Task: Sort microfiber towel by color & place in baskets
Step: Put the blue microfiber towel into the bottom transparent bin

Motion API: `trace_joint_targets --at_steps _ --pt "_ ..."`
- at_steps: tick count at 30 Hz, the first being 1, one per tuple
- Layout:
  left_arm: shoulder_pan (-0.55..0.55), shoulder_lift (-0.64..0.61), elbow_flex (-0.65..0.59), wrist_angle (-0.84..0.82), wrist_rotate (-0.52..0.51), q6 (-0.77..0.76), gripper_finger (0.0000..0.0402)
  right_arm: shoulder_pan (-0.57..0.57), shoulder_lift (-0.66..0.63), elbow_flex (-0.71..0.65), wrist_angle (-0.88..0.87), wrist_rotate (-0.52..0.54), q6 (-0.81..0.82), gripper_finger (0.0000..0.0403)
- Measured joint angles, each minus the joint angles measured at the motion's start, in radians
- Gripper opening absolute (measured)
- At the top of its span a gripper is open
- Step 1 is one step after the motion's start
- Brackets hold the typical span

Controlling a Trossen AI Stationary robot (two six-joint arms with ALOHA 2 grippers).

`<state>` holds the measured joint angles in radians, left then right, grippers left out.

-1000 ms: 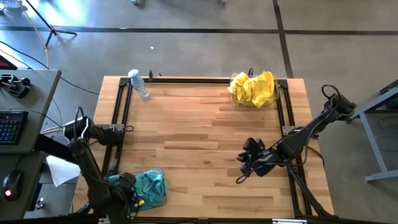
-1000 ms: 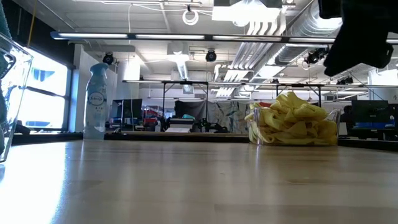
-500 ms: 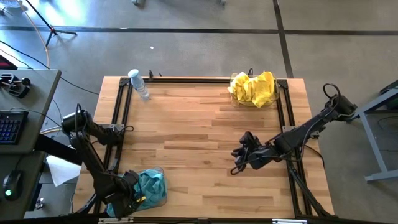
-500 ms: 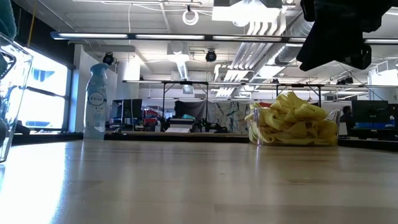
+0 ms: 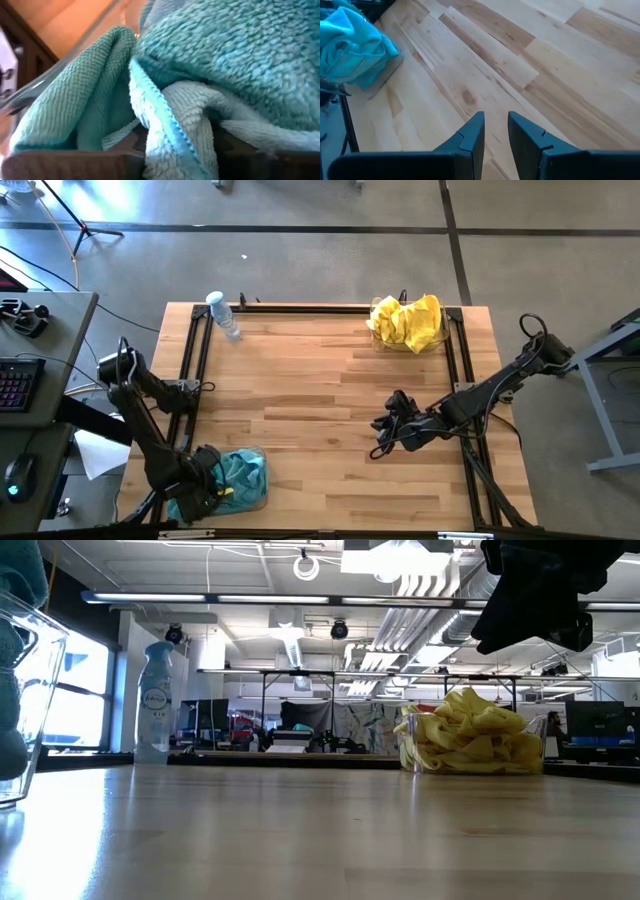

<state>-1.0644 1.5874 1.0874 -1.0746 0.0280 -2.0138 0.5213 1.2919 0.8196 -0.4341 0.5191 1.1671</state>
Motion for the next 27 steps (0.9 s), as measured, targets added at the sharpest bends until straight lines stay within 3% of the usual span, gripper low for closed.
trace_joint_targets --at_steps 12,17,21,24,27 --pt "0.025 -0.196 0.002 -0.015 -0.026 -0.140 0.0179 0.000 0.000 0.000 -0.011 0.001 -0.071 0.0078" --pt "0.025 -0.229 0.003 0.011 -0.041 -0.222 0.0186 0.000 0.000 0.000 -0.013 0.000 -0.095 0.0078" --pt "0.025 -0.225 0.004 0.129 -0.085 -0.159 0.0186 0.000 0.000 0.000 -0.018 -0.003 -0.124 0.0078" --pt "0.023 -0.225 0.005 0.060 -0.099 -0.271 0.0186 0.000 0.000 0.000 -0.019 -0.004 -0.139 0.0078" --pt "0.024 -0.225 0.003 0.073 -0.105 -0.259 0.0186 0.000 0.000 0.000 -0.019 -0.007 -0.148 0.0078"
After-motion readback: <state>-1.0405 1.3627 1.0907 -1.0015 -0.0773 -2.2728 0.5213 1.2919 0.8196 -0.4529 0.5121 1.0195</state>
